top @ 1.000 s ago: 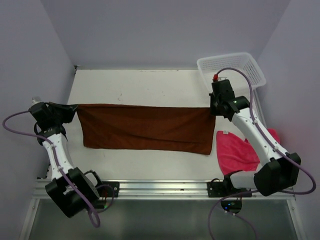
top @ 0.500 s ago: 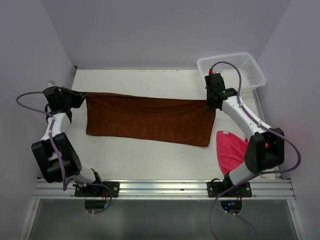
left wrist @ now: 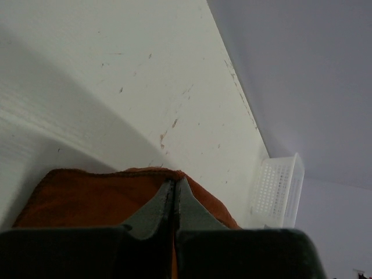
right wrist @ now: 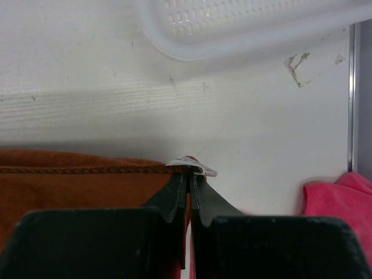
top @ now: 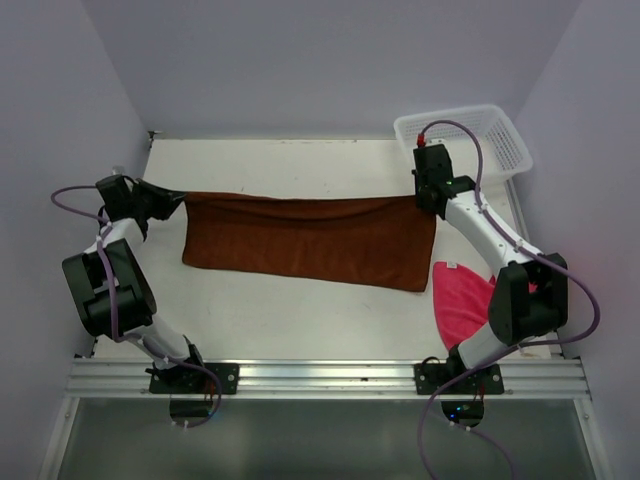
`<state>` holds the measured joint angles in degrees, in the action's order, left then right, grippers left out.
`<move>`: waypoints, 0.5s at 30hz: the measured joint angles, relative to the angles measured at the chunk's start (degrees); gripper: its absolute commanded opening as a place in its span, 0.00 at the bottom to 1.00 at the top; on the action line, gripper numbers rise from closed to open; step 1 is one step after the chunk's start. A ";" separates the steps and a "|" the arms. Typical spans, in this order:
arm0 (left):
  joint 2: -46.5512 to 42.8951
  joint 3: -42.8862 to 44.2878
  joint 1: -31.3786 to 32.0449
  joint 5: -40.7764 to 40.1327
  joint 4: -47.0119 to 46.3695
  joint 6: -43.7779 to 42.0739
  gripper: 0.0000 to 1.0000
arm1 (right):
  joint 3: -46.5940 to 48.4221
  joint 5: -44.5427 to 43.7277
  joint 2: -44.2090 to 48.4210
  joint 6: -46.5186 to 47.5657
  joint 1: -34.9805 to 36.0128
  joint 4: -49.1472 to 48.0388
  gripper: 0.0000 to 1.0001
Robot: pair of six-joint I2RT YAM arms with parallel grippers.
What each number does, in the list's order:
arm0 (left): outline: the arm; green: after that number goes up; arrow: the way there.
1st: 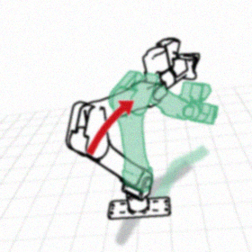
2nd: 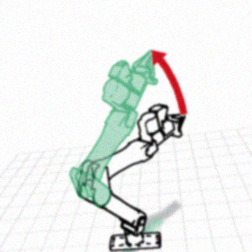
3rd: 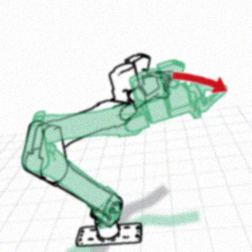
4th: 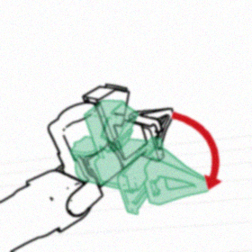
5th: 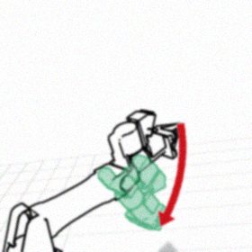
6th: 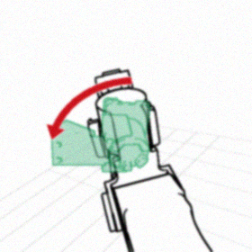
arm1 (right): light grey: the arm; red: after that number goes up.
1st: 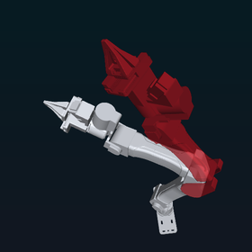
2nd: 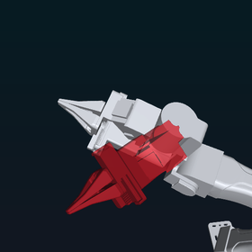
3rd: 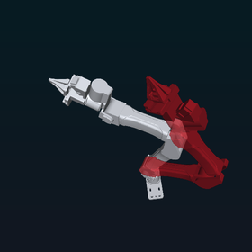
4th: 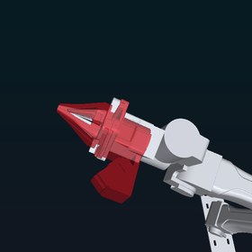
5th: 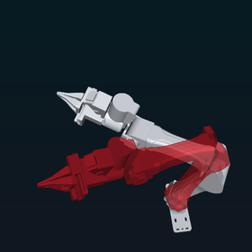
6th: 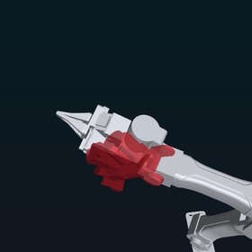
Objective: Roll the towels
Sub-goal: Flatten the towel, then fold the towel
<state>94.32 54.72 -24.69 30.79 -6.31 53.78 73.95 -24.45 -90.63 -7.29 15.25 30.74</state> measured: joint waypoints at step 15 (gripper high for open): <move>-0.11 -0.07 -4.22 5.09 3.50 -3.45 0.00 | -16.00 4.57 7.08 11.43 0.52 -8.68 0.06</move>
<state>94.21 54.65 -28.91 35.88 -2.81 50.33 57.95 -19.88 -83.55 4.14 15.77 22.06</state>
